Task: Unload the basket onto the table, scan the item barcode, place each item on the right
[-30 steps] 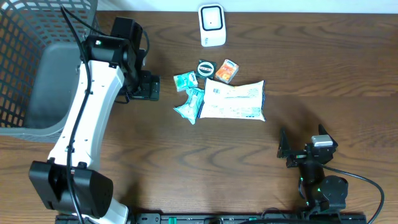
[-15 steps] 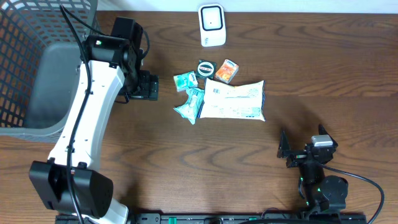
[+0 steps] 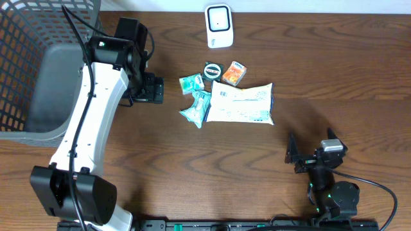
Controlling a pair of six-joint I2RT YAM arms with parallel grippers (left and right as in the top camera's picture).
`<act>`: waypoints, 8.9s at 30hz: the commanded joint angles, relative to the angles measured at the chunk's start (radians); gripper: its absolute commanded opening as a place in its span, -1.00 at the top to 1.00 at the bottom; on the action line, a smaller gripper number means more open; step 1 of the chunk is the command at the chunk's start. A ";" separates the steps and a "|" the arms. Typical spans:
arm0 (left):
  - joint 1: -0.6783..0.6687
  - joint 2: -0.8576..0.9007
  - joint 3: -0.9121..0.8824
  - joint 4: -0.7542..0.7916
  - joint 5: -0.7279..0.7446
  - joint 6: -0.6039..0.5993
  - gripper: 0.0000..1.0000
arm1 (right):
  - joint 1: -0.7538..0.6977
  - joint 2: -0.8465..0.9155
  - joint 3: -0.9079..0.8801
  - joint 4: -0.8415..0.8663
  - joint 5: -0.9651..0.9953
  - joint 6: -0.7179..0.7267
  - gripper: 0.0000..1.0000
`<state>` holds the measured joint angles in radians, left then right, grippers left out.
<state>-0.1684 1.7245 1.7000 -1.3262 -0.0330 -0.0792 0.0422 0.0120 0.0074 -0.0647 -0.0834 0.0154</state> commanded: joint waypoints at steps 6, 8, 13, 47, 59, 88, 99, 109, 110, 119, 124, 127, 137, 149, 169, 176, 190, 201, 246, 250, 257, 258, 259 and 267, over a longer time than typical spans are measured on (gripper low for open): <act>0.003 0.003 -0.004 0.000 -0.016 -0.012 -0.96 | -0.002 -0.005 -0.002 0.126 -0.244 0.228 -0.98; 0.003 0.003 -0.004 0.000 -0.016 -0.012 -0.96 | -0.001 -0.005 -0.002 0.132 -0.426 0.344 -0.99; 0.003 0.003 -0.004 0.000 -0.016 -0.013 -0.96 | -0.001 -0.005 -0.002 0.161 -0.590 0.629 -0.99; 0.003 0.003 -0.004 0.000 -0.016 -0.013 -0.95 | -0.001 0.744 1.079 -0.391 -0.309 0.147 -0.99; 0.003 0.003 -0.004 0.000 -0.016 -0.012 -0.96 | 0.121 1.213 1.369 -0.740 -0.309 0.080 -0.99; 0.003 0.003 -0.004 0.000 -0.016 -0.012 -0.96 | 0.175 1.649 1.239 -0.943 -0.237 0.322 0.84; 0.003 0.003 -0.004 0.000 -0.016 -0.012 -0.96 | 0.175 1.824 1.167 -0.814 -0.236 0.329 0.89; 0.003 0.003 -0.004 0.000 -0.016 -0.012 -0.95 | 0.169 1.896 1.167 -0.689 0.012 0.403 0.98; 0.003 0.003 -0.004 0.000 -0.016 -0.012 -0.96 | 0.165 1.896 1.170 -0.678 0.034 0.403 0.98; 0.003 0.003 -0.004 0.000 -0.016 -0.012 -0.96 | 0.097 1.896 1.337 -0.579 -0.089 0.367 0.98; 0.003 0.003 -0.004 0.000 -0.016 -0.012 -0.96 | 0.089 1.896 1.427 -0.537 -0.380 0.349 0.98; 0.003 0.003 -0.004 0.000 -0.016 -0.012 -0.96 | 0.100 1.896 1.436 -0.550 -0.563 0.344 0.98; 0.003 0.003 -0.004 0.000 -0.016 -0.012 -0.96 | 0.285 1.896 1.386 -0.867 -0.198 0.302 0.97; 0.003 0.003 -0.004 0.000 -0.016 -0.012 -0.96 | 0.353 1.896 1.227 -0.702 0.193 0.567 0.98; 0.003 0.003 -0.004 0.000 -0.016 -0.012 -0.95 | 0.332 1.854 1.344 -0.470 0.169 0.353 0.84; 0.003 0.003 -0.004 0.000 -0.016 -0.012 -0.96 | 0.364 1.815 1.404 -0.544 -0.177 0.354 0.81; 0.003 0.003 -0.004 0.000 -0.016 -0.012 -0.96 | 0.559 1.823 1.281 -0.411 -0.093 0.353 0.23; 0.003 0.003 -0.004 0.000 -0.016 -0.012 -0.96 | 0.607 1.823 1.193 -0.309 0.037 0.354 -0.29; 0.003 0.003 -0.004 0.000 -0.016 -0.012 -0.96 | 0.599 1.770 1.093 -0.306 0.214 0.385 0.24; 0.003 0.003 -0.004 0.000 -0.016 -0.012 -0.95 | 0.600 1.801 1.093 -0.349 0.099 0.384 0.31; 0.003 0.003 -0.004 0.000 -0.016 -0.012 -0.96 | 0.600 1.773 1.093 -0.449 -0.159 0.377 0.25; 0.003 0.003 -0.004 0.000 -0.016 -0.012 -0.96 | 0.600 1.768 1.093 -0.460 -0.184 0.364 0.26; 0.003 0.003 -0.004 0.000 -0.016 -0.012 -0.96 | 0.600 1.763 1.093 -0.472 -0.209 0.351 0.26; 0.003 0.003 -0.004 0.000 -0.016 -0.012 -0.96 | 0.600 1.714 1.093 -0.595 -0.286 0.342 0.23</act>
<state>-0.1684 1.7245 1.6993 -1.3254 -0.0334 -0.0795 0.6437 1.7706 1.1000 -0.6373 -0.3058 0.3725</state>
